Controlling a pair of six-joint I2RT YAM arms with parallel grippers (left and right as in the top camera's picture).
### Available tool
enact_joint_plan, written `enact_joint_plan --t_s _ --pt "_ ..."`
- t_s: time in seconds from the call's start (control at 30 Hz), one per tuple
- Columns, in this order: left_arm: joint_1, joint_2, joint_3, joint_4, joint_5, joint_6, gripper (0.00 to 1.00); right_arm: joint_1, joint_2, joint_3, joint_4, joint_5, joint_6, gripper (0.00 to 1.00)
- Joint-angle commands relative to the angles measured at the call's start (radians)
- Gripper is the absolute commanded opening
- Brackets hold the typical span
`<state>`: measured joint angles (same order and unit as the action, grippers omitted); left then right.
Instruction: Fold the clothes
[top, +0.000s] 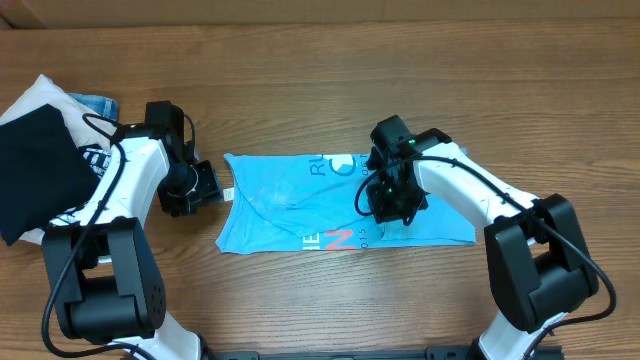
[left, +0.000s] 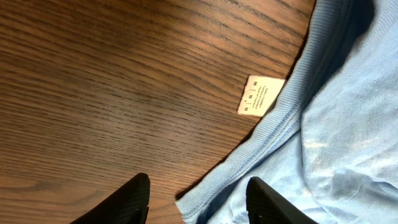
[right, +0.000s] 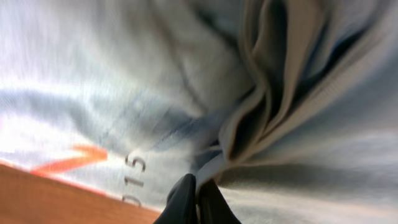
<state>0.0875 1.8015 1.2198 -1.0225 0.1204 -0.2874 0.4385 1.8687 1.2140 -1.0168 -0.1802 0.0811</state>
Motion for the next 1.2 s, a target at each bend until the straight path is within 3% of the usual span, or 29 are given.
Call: enact_joint_plan --t_s 0.0,0.13,0.2,0.27,0.4,0.57,0.7,1.17 --pt "0.003 0.01 0.019 0.002 0.003 0.015 0.53 0.053 -0.032 -0.018 -0.03 -0.092 -0.153 0.04" --pt "0.003 0.01 0.019 0.002 0.003 0.015 0.53 0.114 -0.032 -0.018 -0.027 -0.059 -0.172 0.09" --pt "0.003 0.01 0.019 0.002 0.003 0.015 0.53 0.117 -0.032 -0.017 0.001 0.028 -0.079 0.21" --pt "0.003 0.01 0.019 0.002 0.003 0.015 0.53 0.109 -0.032 -0.012 0.018 0.106 -0.01 0.25" --pt "0.003 0.01 0.019 0.002 0.003 0.015 0.54 0.079 -0.045 0.047 0.003 0.232 0.085 0.26" --pt "0.003 0.01 0.019 0.002 0.003 0.019 0.54 0.05 -0.109 0.129 0.029 0.273 0.106 0.28" --pt "0.003 0.01 0.019 0.005 0.003 0.019 0.53 0.043 -0.128 0.134 0.087 0.268 0.106 0.39" --pt "0.003 0.01 0.019 -0.002 0.003 0.019 0.54 0.041 0.05 0.127 0.154 0.266 0.111 0.44"
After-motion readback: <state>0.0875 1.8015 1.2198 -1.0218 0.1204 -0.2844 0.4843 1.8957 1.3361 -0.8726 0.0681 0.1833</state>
